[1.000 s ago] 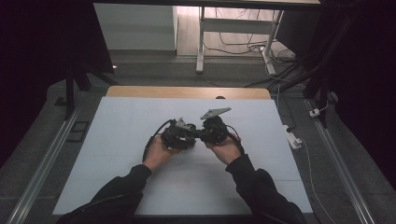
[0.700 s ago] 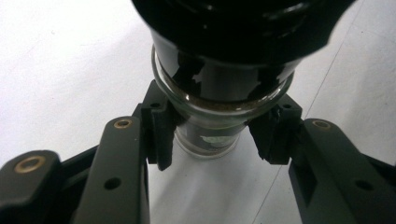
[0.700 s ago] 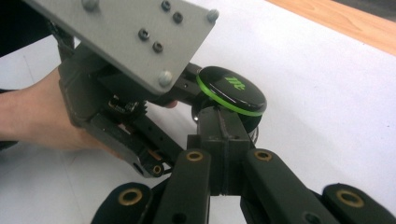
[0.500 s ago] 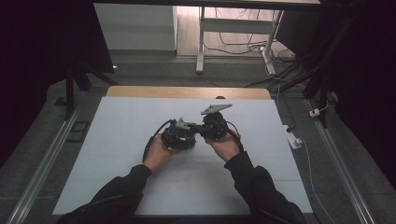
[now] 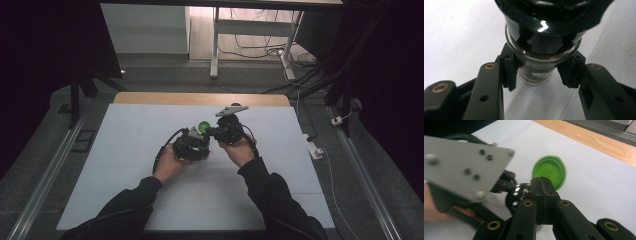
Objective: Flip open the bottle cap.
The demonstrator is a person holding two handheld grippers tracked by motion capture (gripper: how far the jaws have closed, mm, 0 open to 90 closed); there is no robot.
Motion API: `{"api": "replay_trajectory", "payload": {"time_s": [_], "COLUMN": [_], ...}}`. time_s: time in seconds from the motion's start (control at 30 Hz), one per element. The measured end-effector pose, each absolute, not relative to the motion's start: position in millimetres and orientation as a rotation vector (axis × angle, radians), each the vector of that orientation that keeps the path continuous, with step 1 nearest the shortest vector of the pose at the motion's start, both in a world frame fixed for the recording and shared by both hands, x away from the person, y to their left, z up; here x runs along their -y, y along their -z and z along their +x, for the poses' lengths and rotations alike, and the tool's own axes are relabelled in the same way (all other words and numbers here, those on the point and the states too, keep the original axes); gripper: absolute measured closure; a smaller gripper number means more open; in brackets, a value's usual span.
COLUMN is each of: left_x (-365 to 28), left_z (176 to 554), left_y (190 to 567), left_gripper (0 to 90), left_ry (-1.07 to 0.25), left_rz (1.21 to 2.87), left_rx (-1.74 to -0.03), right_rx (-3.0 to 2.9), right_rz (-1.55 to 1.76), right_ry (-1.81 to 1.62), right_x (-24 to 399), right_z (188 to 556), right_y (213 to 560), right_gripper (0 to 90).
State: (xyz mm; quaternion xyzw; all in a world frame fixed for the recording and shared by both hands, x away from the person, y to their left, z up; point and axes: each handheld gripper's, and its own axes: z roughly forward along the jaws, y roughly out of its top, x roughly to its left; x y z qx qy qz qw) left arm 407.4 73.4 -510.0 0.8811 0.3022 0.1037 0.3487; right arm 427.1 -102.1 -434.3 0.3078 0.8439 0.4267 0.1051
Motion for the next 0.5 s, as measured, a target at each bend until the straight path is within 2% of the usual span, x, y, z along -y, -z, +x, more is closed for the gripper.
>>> {"api": "replay_trajectory", "payload": {"time_s": [0.47,0.5], "left_x": [-74.1,-74.4], "left_z": [409.0,409.4], "left_y": [509.1,508.6], "left_gripper": [52.5,47.5], "left_ry": [-0.248,-0.236], "left_rz": [2.288,2.292], "left_rx": [-0.775,-0.771], "right_rx": [-2.493,-2.492], "right_rz": [0.913,0.914], "right_ry": [-1.263,-1.265], "right_x": [108.2,108.9], "right_z": [428.8,428.2], "right_y": [438.0,438.0], "right_gripper": [88.9,87.0]}}
